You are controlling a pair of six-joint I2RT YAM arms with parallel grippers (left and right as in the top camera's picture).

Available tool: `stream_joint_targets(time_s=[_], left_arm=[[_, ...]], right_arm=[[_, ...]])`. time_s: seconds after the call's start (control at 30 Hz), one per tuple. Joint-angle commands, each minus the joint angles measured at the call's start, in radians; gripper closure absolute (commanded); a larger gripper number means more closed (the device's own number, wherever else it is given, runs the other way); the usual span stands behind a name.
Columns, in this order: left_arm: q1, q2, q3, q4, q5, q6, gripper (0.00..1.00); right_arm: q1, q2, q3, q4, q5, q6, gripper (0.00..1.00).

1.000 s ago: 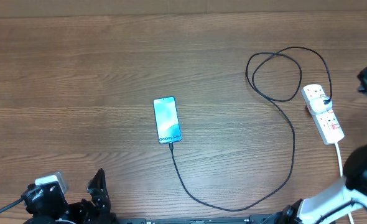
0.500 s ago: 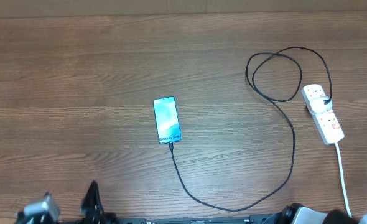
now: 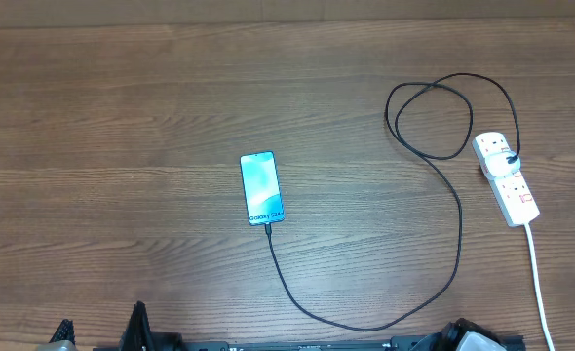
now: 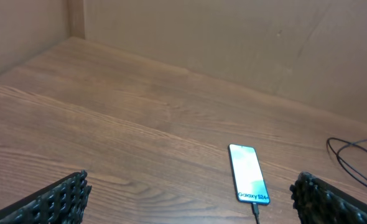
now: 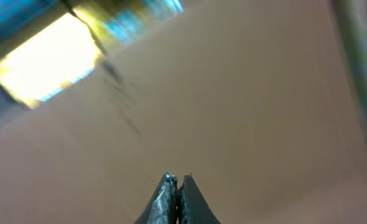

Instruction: Plug charger to phone and switch on socket

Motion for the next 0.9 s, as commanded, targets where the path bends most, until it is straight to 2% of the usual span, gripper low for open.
stream_joint_targets(time_s=[0.0, 0.07, 0.17, 0.23, 0.33, 0.43, 0.57, 0.63, 0.87], left_arm=[[0.016, -0.001, 0.001, 0.002, -0.017, 0.001, 0.00], [0.020, -0.001, 0.001, 0.002, -0.017, 0.001, 0.01], [0.024, -0.001, 0.001, 0.001, -0.018, 0.001, 0.01], [0.024, -0.001, 0.001, 0.000, -0.024, 0.001, 0.00], [0.024, -0.001, 0.001, 0.000, -0.025, 0.002, 0.00], [0.024, -0.001, 0.001, 0.000, -0.028, 0.002, 0.00], [0.024, -0.001, 0.001, 0.000, -0.047, 0.001, 0.00], [0.024, -0.001, 0.001, 0.000, -0.047, 0.001, 0.00], [0.024, -0.001, 0.001, 0.000, -0.047, 0.001, 0.00]], right_arm=[[0.022, -0.003, 0.018, 0.189, -0.100, 0.096, 0.96], [0.042, 0.001, 0.018, 0.320, -0.109, 0.095, 0.96], [0.066, -0.014, 0.018, 0.365, -0.111, 0.085, 0.96], [0.078, -0.040, 0.018, 0.297, -0.118, 0.030, 0.96], [0.121, -0.095, 0.015, 0.092, -0.100, -0.123, 0.96], [0.211, -0.167, -0.021, -0.029, -0.003, -0.230, 0.96], [0.324, -0.278, -0.121, -0.052, 0.021, -0.337, 0.96], [0.351, -0.345, -0.187, -0.045, 0.056, -0.341, 0.96], [0.347, -0.618, -0.437, 0.037, 0.127, -0.342, 0.96]])
